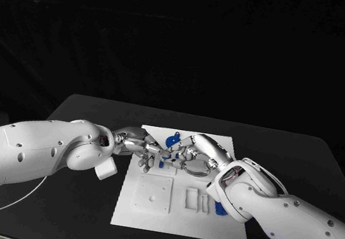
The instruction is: Assemble the parts on the task board
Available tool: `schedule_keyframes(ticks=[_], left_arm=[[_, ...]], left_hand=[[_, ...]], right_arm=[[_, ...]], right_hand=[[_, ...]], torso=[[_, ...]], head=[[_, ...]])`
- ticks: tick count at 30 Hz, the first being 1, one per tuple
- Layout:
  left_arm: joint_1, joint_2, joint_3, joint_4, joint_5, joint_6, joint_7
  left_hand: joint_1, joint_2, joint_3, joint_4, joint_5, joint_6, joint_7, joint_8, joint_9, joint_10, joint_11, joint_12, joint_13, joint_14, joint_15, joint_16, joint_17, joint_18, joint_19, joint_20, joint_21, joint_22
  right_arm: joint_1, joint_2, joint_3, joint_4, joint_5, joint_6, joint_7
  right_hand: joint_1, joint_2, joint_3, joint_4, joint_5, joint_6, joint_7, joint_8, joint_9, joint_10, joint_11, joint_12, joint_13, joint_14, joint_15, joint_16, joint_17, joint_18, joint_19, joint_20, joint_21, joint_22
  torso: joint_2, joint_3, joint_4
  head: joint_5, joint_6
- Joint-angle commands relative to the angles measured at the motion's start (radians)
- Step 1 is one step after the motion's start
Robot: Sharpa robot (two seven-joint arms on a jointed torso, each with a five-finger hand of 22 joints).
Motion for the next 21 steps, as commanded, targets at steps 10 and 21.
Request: schedule_keyframes(ticks=[10, 21], left_arm=[[0.001, 0.002, 0.001, 0.0, 0.017, 0.033, 0.01], [0.001, 0.002, 0.001, 0.0, 0.038, 0.026, 0.014]], left_hand=[[-0.025, 0.041, 0.11, -0.057, 0.042, -0.008, -0.003, 0.003, 0.055, -0.004, -0.003, -0.005, -0.002, -0.008, 0.0, 0.004, 0.001, -0.015, -0.01, -0.002, 0.013, 0.003], [-0.05, 0.086, 0.222, -0.155, 0.079, 0.004, -0.001, 0.005, 0.144, 0.008, -0.005, -0.001, 0.0, -0.002, -0.005, 0.014, 0.01, -0.011, -0.014, -0.009, 0.037, 0.021]], right_arm=[[-0.001, -0.001, 0.0, 0.0, -0.012, 0.011, 0.001], [-0.001, -0.002, 0.0, -0.001, -0.012, 0.014, -0.004]], right_hand=[[-0.001, 0.011, 0.002, 0.007, 0.005, 0.007, -0.002, 0.006, 0.007, -0.007, 0.0, 0.001, -0.004, -0.009, 0.0, -0.003, 0.001, -0.006, 0.043, -0.006, -0.004, 0.066], [-0.001, 0.008, 0.002, 0.006, 0.005, 0.007, -0.002, 0.006, 0.007, -0.009, 0.0, 0.0, -0.005, -0.01, 0.001, -0.006, 0.0, -0.006, 0.042, -0.006, -0.009, 0.065]], torso=[[0.0, -0.0005, 0.0], [0.0, -0.0004, -0.0003]], head=[[0.001, -0.001], [0.0, -0.002]])
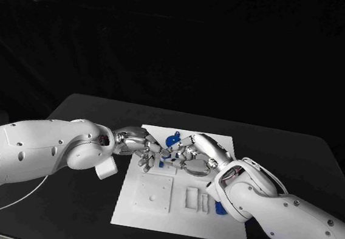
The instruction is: Assemble the parts on the task board
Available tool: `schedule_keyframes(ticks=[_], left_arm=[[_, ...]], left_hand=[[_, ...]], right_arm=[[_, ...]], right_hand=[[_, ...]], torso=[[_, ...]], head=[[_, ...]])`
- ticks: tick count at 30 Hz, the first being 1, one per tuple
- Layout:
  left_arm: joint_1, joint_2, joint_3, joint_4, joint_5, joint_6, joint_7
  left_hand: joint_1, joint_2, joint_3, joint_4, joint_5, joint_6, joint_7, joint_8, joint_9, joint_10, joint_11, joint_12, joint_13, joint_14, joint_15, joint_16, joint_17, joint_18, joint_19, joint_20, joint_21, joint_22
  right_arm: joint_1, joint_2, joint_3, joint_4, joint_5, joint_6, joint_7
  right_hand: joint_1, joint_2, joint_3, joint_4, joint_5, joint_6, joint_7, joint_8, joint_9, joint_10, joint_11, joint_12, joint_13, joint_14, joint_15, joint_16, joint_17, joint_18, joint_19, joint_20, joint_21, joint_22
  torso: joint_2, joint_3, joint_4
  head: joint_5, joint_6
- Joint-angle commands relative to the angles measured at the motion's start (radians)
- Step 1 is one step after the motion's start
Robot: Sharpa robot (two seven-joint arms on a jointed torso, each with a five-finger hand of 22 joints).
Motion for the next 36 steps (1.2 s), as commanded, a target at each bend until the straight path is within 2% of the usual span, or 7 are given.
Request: schedule_keyframes(ticks=[1, 4, 9, 13, 20, 28, 36], left_arm=[[0.001, 0.0, 0.001, 0.002, 0.026, 0.007, 0.014], [0.001, 0.001, 0.001, 0.005, 0.036, -0.009, 0.014], [0.001, 0.001, 0.001, 0.013, 0.051, -0.042, 0.004], [0.001, 0.002, 0.001, 0.018, 0.054, -0.063, -0.006], [0.001, 0.002, 0.001, 0.018, 0.044, -0.073, -0.021], [0.007, 0.005, 0.001, -0.005, -0.025, -0.097, -0.071], [0.063, 0.021, 0.001, -0.021, -0.129, -0.088, -0.258]], left_hand=[[-0.005, 0.025, 0.049, -0.043, 0.002, 0.014, -0.006, 0.0, 0.035, 0.01, -0.004, 0.0, 0.002, 0.0, -0.005, 0.007, 0.005, -0.011, -0.007, -0.003, 0.01, 0.007], [0.006, 0.019, 0.097, -0.046, -0.062, 0.017, -0.008, 0.002, 0.048, 0.015, -0.006, 0.003, 0.004, 0.005, -0.009, 0.011, 0.008, -0.008, -0.005, -0.005, 0.015, 0.011], [-0.029, -0.034, 0.23, -0.031, -0.067, 0.032, -0.012, 0.001, 0.092, 0.029, -0.011, 0.012, 0.009, 0.016, -0.013, 0.017, 0.019, -0.005, 0.0, -0.01, 0.033, 0.021], [-0.026, -0.04, 0.237, -0.032, -0.059, 0.036, -0.013, 0.001, 0.097, 0.033, -0.013, 0.013, 0.01, 0.02, -0.015, 0.019, 0.021, -0.003, 0.003, -0.011, 0.037, 0.023], [-0.02, -0.044, 0.248, -0.022, -0.057, 0.031, -0.012, 0.002, 0.122, 0.031, -0.013, 0.013, 0.012, 0.022, -0.015, 0.014, 0.024, -0.003, 0.002, -0.012, 0.042, 0.025], [-0.016, -0.05, 0.253, -0.019, -0.052, 0.033, -0.013, 0.0, 0.133, 0.033, -0.015, 0.017, 0.015, 0.025, -0.017, 0.016, 0.027, -0.002, 0.004, -0.013, 0.046, 0.025], [-0.012, -0.054, 0.257, -0.018, -0.048, 0.036, -0.015, 0.001, 0.142, 0.042, -0.02, 0.017, 0.014, 0.036, -0.02, 0.02, 0.032, 0.0, 0.013, -0.017, 0.051, 0.025]], right_arm=[[-0.001, -0.002, 0.0, -0.002, -0.01, 0.013, -0.006], [-0.001, -0.003, 0.0, -0.003, -0.01, 0.01, -0.008], [-0.001, -0.004, 0.0, -0.006, -0.01, -0.001, -0.013], [-0.001, -0.004, 0.0, -0.007, -0.01, -0.016, -0.019], [-0.001, -0.006, 0.012, -0.013, -0.004, -0.036, -0.028], [-0.001, -0.034, 0.071, -0.023, 0.078, -0.028, -0.032], [0.0, -0.078, 0.15, -0.048, 0.165, -0.023, -0.044]], right_hand=[[-0.005, 0.002, -0.005, 0.003, 0.009, 0.007, -0.002, 0.005, 0.006, -0.009, 0.001, 0.001, -0.001, -0.01, 0.001, -0.007, 0.0, -0.005, 0.042, -0.005, -0.009, 0.065], [-0.034, -0.043, -0.064, 0.011, 0.152, -0.045, 0.014, 0.005, 0.0, -0.012, 0.01, 0.001, -0.002, -0.015, 0.006, -0.017, -0.006, -0.003, 0.04, -0.003, -0.031, 0.059], [-0.031, -0.064, -0.223, 0.025, 0.239, -0.135, 0.038, 0.007, 0.002, -0.035, 0.033, -0.017, -0.016, -0.045, 0.024, -0.06, -0.033, 0.012, 0.017, 0.015, -0.147, 0.027], [0.014, -0.034, -0.366, 0.033, 0.255, -0.19, 0.055, 0.005, -0.001, -0.045, 0.041, -0.019, -0.046, -0.05, 0.032, -0.071, -0.053, 0.028, 0.025, 0.026, -0.252, -0.019], [0.028, -0.039, -0.416, 0.049, 0.253, -0.217, 0.06, 0.004, -0.001, -0.056, 0.046, -0.012, -0.071, -0.057, 0.036, -0.065, -0.06, 0.033, 0.03, 0.03, -0.305, -0.036], [0.039, -0.046, -0.427, 0.068, 0.266, -0.222, 0.061, 0.005, 0.0, -0.06, 0.047, -0.004, -0.087, -0.06, 0.037, -0.061, -0.065, 0.035, 0.033, 0.032, -0.321, -0.037], [0.049, -0.035, -0.352, 0.02, 0.328, -0.212, 0.062, 0.004, -0.001, -0.062, 0.043, -0.007, -0.098, -0.061, 0.033, -0.059, -0.065, 0.033, 0.034, 0.028, -0.313, -0.028]], torso=[[0.0, 0.0002, -0.0003], [0.0, 0.0001, -0.0001], [0.0, 0.0001, -0.0009], [0.0, 0.0006, -0.0002], [0.0, 0.0013, -0.0009], [0.0, 0.0017, -0.0021], [-0.001, 0.0011, -0.0015]], head=[[0.0, 0.0], [0.0, 0.0], [-0.001, 0.002], [-0.001, 0.001], [-0.004, 0.005], [-0.005, 0.003], [-0.002, -0.003]])
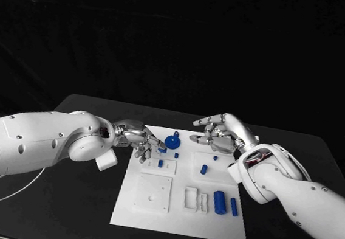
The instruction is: Assemble the parts on the task board
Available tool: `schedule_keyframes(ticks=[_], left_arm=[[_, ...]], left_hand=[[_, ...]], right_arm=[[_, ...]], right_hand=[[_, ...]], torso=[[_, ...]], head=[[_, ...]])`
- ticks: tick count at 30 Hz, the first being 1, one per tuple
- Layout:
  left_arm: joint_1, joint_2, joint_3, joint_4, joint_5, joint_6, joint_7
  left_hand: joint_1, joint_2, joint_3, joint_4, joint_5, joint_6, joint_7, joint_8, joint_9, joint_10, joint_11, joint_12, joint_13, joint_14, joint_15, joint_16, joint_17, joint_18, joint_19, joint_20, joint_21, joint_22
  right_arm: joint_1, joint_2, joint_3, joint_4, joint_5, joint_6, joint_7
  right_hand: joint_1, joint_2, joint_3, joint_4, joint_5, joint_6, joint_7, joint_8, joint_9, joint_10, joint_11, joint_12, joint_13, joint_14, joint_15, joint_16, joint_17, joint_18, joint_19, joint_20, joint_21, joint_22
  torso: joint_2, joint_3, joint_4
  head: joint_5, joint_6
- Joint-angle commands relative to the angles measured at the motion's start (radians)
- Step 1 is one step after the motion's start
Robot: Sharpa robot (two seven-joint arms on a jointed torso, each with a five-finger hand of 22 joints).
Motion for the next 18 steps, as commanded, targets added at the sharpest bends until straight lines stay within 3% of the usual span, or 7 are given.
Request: schedule_keyframes(ticks=[1, 4, 7, 10, 13, 18], left_arm=[[0.025, 0.012, 0.002, -0.003, -0.103, -0.011, -0.176], [0.048, 0.023, 0.001, -0.007, -0.156, -0.006, -0.263], [0.066, 0.036, 0.001, -0.012, -0.244, 0.0, -0.348], [0.075, 0.047, 0.001, -0.019, -0.317, -0.001, -0.412], [0.081, 0.061, 0.0, -0.025, -0.397, 0.001, -0.477], [0.085, 0.082, -0.002, -0.035, -0.47, -0.008, -0.545]], left_hand=[[0.012, -0.001, 0.084, -0.065, 0.011, 0.03, -0.026, 0.003, 0.034, 0.02, -0.01, 0.005, 0.0, 0.016, -0.003, 0.003, 0.001, 0.001, 0.011, -0.005, 0.008, 0.001], [0.011, -0.007, 0.092, -0.066, 0.025, 0.035, -0.027, 0.003, 0.038, 0.028, -0.011, -0.002, -0.003, 0.025, -0.005, -0.004, 0.001, 0.002, 0.017, -0.007, 0.009, -0.001], [0.006, -0.018, 0.098, -0.07, 0.076, 0.042, -0.029, 0.003, 0.041, 0.034, -0.012, -0.004, -0.005, 0.028, -0.006, -0.003, 0.003, 0.003, 0.019, -0.009, 0.013, 0.002], [0.004, -0.025, 0.103, -0.07, 0.09, 0.048, -0.031, 0.003, 0.043, 0.043, -0.014, -0.009, -0.007, 0.036, -0.009, -0.004, 0.005, 0.004, 0.029, -0.011, 0.009, 0.002], [0.002, -0.031, 0.111, -0.07, 0.096, 0.055, -0.032, 0.002, 0.044, 0.056, -0.017, -0.02, -0.009, 0.046, -0.011, -0.011, 0.01, 0.002, 0.047, -0.014, -0.012, 0.006], [0.002, -0.034, 0.115, -0.073, 0.102, 0.06, -0.034, 0.002, 0.04, 0.067, -0.018, -0.029, -0.004, 0.053, -0.013, -0.017, 0.023, 0.001, 0.06, -0.017, -0.034, 0.036]], right_arm=[[0.0, -0.011, 0.021, -0.017, 0.093, 0.0, -0.01], [0.0, -0.015, 0.053, -0.038, 0.12, -0.015, -0.004], [0.002, -0.012, 0.092, -0.057, 0.145, -0.038, 0.005], [0.008, -0.011, 0.116, -0.067, 0.163, -0.055, 0.01], [0.023, -0.009, 0.132, -0.079, 0.176, -0.068, 0.012], [0.044, -0.004, 0.141, -0.099, 0.192, -0.085, 0.009]], right_hand=[[-0.022, -0.007, 0.054, -0.023, 0.012, 0.004, -0.002, -0.005, -0.001, -0.003, -0.002, 0.002, -0.003, -0.004, -0.001, 0.007, -0.002, 0.016, 0.035, 0.0, 0.003, 0.006], [-0.037, -0.008, 0.075, -0.029, 0.029, 0.008, -0.003, -0.005, -0.001, -0.002, -0.003, 0.004, -0.004, -0.004, -0.001, 0.007, -0.002, 0.015, 0.037, 0.0, 0.008, 0.009], [-0.045, -0.011, 0.091, -0.032, 0.055, 0.015, -0.005, -0.005, -0.001, 0.003, -0.006, 0.005, -0.006, -0.001, -0.003, 0.008, -0.002, 0.014, 0.039, -0.002, 0.02, 0.014], [-0.057, -0.016, 0.109, -0.034, 0.063, 0.017, -0.005, -0.005, -0.001, 0.005, -0.007, 0.006, -0.008, 0.0, -0.004, 0.008, -0.003, 0.013, 0.039, -0.004, 0.025, 0.017], [-0.059, -0.017, 0.109, -0.034, 0.063, 0.017, -0.006, -0.005, -0.001, 0.005, -0.007, 0.006, -0.008, 0.001, -0.004, 0.008, -0.003, 0.013, 0.039, -0.004, 0.025, 0.017], [-0.061, -0.019, 0.109, -0.033, 0.064, 0.018, -0.006, -0.005, -0.001, 0.005, -0.006, 0.006, -0.008, 0.001, -0.004, 0.008, -0.003, 0.013, 0.039, -0.003, 0.027, 0.017]], torso=[[-0.001, -0.0003, 0.0007], [-0.001, 0.0, -0.0003], [0.001, 0.0005, 0.0001], [0.0, 0.0002, 0.0025], [0.0, -0.0001, 0.0032], [0.0, -0.0015, 0.0033]], head=[[0.002, -0.006], [0.001, -0.01], [0.0, -0.011], [0.002, -0.013], [0.002, -0.016], [0.008, -0.021]])
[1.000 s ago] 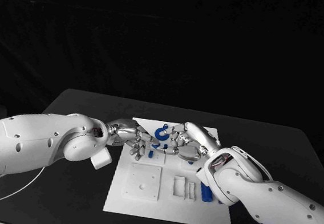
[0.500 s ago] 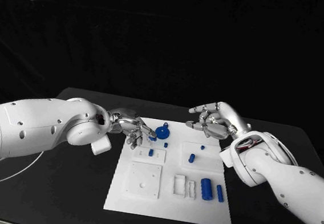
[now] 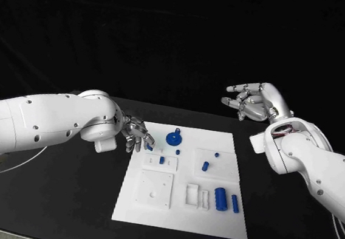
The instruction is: Assemble the parts on the task board
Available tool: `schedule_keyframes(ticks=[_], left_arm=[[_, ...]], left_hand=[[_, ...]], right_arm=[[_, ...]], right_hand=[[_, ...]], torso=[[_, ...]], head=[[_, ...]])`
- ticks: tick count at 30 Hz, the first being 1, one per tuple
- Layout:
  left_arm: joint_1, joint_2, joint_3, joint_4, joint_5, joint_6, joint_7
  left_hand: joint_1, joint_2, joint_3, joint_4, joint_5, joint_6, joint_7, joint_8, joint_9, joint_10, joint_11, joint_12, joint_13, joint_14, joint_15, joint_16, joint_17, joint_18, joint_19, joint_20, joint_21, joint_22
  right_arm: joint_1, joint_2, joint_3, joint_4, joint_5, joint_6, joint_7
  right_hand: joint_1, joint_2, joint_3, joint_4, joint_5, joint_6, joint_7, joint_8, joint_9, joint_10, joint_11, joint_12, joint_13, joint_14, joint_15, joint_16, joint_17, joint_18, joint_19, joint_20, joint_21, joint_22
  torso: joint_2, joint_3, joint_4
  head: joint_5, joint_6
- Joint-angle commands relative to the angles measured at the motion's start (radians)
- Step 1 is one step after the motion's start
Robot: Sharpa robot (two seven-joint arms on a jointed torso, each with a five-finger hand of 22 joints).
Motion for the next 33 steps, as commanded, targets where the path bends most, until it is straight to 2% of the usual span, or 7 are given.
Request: schedule_keyframes(ticks=[1, 6, 9, 14, 24, 33], left_arm=[[0.003, 0.013, -0.002, -0.005, -0.134, -0.009, -0.124], [0.003, 0.034, -0.014, -0.018, -0.171, -0.057, -0.142], [0.001, 0.044, -0.025, -0.024, -0.185, -0.094, -0.137], [-0.01, 0.062, -0.036, -0.036, -0.195, -0.136, -0.126], [-0.044, 0.105, -0.041, -0.07, -0.202, -0.159, -0.112], [-0.058, 0.124, -0.043, -0.086, -0.228, -0.162, -0.101]], left_hand=[[0.003, -0.004, 0.104, -0.085, 0.008, 0.043, -0.038, 0.003, -0.002, 0.038, -0.031, -0.003, 0.002, 0.02, -0.009, -0.005, 0.002, 0.001, 0.011, 0.0, -0.004, 0.006], [-0.001, -0.006, 0.107, -0.085, 0.013, 0.046, -0.039, 0.003, -0.002, 0.043, -0.031, -0.011, 0.005, 0.025, -0.01, -0.013, 0.01, 0.0, 0.025, -0.002, -0.033, 0.04], [-0.001, -0.009, 0.107, -0.084, 0.017, 0.047, -0.04, 0.003, -0.002, 0.046, -0.032, -0.013, 0.006, 0.028, -0.011, -0.016, 0.012, -0.001, 0.031, -0.002, -0.046, 0.051], [-0.001, -0.01, 0.108, -0.083, 0.021, 0.049, -0.04, 0.003, -0.002, 0.048, -0.032, -0.014, 0.006, 0.031, -0.012, -0.017, 0.012, -0.001, 0.036, -0.003, -0.051, 0.061], [-0.001, -0.011, 0.11, -0.08, 0.021, 0.048, -0.04, 0.003, 0.0, 0.051, -0.033, -0.017, 0.007, 0.035, -0.012, -0.022, 0.013, -0.001, 0.044, -0.004, -0.067, 0.078], [-0.001, -0.011, 0.11, -0.078, 0.02, 0.048, -0.04, 0.003, 0.0, 0.051, -0.033, -0.018, 0.007, 0.035, -0.012, -0.023, 0.013, -0.001, 0.046, -0.003, -0.073, 0.083]], right_arm=[[0.008, 0.005, 0.002, -0.012, 0.042, -0.038, 0.009], [0.019, 0.013, 0.004, -0.028, 0.055, -0.053, 0.007], [0.021, 0.015, 0.005, -0.031, 0.06, -0.058, 0.006], [0.022, 0.016, 0.005, -0.033, 0.063, -0.06, 0.004], [0.023, 0.02, 0.005, -0.034, 0.066, -0.058, -0.001], [0.023, 0.023, 0.005, -0.038, 0.066, -0.055, -0.003]], right_hand=[[-0.012, -0.002, 0.003, 0.002, 0.007, 0.008, -0.003, -0.005, -0.001, 0.001, -0.003, 0.006, -0.002, 0.001, -0.004, 0.004, -0.001, 0.014, 0.039, -0.003, 0.006, 0.001], [-0.014, -0.005, 0.0, 0.004, 0.014, 0.008, -0.003, -0.005, -0.001, 0.001, -0.002, 0.006, -0.003, -0.001, -0.004, 0.004, -0.001, 0.013, 0.037, -0.003, 0.005, 0.002], [-0.014, -0.005, -0.001, 0.005, 0.019, 0.008, -0.003, -0.005, -0.001, 0.001, -0.002, 0.005, -0.003, -0.001, -0.004, 0.004, 0.0, 0.013, 0.037, -0.003, 0.007, 0.003], [-0.013, -0.006, -0.001, 0.005, 0.021, 0.008, -0.004, -0.005, -0.001, 0.001, -0.003, 0.005, -0.004, -0.001, -0.004, 0.004, 0.0, 0.013, 0.037, -0.003, 0.008, 0.004], [-0.013, -0.006, -0.001, 0.007, 0.024, 0.008, -0.004, -0.005, -0.001, 0.0, -0.003, 0.005, -0.005, -0.001, -0.004, 0.004, 0.0, 0.013, 0.037, -0.003, 0.005, 0.004], [-0.008, -0.007, 0.001, 0.003, 0.025, 0.008, -0.003, -0.005, -0.001, -0.001, -0.003, 0.004, -0.006, -0.003, -0.004, 0.003, -0.001, 0.013, 0.036, -0.003, -0.002, 0.003]], torso=[[0.0, -0.0013, 0.0013], [0.0, -0.0012, 0.0019], [0.001, -0.0017, 0.0005], [0.001, -0.002, 0.0006], [0.002, -0.0017, -0.0002], [0.001, -0.0009, 0.0008]], head=[[0.006, -0.006], [0.011, -0.009], [0.012, -0.009], [0.012, -0.011], [0.005, -0.015], [0.004, -0.018]])
